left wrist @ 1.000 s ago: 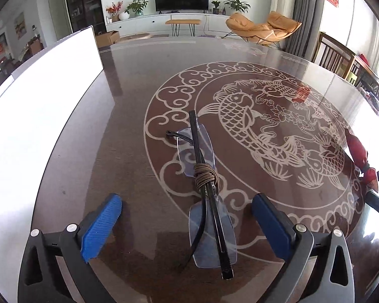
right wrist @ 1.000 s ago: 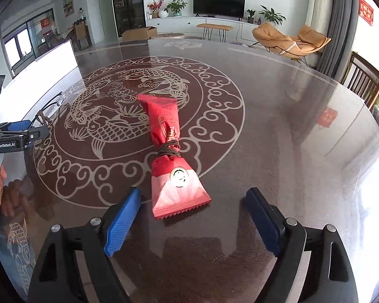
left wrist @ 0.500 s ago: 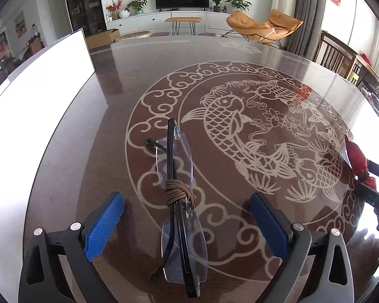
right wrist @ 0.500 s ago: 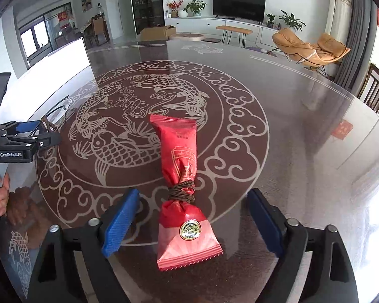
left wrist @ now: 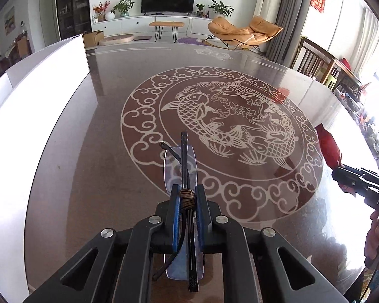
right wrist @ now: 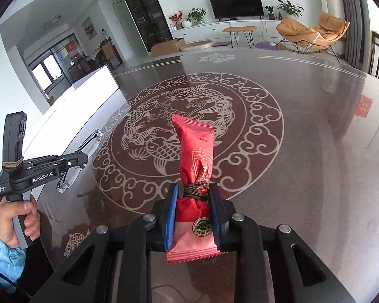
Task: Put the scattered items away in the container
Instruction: 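Carry the glasses and red packet over the white container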
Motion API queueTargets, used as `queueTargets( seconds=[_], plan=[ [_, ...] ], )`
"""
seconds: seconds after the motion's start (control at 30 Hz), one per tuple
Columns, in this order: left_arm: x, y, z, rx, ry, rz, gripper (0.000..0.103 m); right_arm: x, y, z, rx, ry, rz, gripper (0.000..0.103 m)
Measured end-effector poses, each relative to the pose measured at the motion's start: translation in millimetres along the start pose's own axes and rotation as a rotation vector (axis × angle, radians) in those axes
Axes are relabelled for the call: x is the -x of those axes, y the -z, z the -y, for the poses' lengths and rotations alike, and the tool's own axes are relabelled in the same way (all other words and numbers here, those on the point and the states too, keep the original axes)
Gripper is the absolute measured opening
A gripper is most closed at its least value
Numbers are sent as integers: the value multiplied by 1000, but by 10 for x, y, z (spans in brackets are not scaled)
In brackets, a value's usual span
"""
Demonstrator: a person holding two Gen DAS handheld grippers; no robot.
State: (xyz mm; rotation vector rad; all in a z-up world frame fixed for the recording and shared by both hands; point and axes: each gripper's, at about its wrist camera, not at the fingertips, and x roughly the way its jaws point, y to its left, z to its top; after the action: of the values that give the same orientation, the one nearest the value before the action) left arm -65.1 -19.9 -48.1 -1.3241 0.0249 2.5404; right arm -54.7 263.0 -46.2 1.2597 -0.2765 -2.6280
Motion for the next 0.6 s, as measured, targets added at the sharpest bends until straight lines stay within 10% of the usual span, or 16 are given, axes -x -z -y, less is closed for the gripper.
queueTargets(
  seconds=[0.33,0.6],
  plan=[
    [666,262,-351,42,28,50,11,-220,29,-1126,115,-172,-63,24],
    [1518,169,-1515,156,-105,158,11,-320,-499,-2561,278,-367,-31,24]
  ],
)
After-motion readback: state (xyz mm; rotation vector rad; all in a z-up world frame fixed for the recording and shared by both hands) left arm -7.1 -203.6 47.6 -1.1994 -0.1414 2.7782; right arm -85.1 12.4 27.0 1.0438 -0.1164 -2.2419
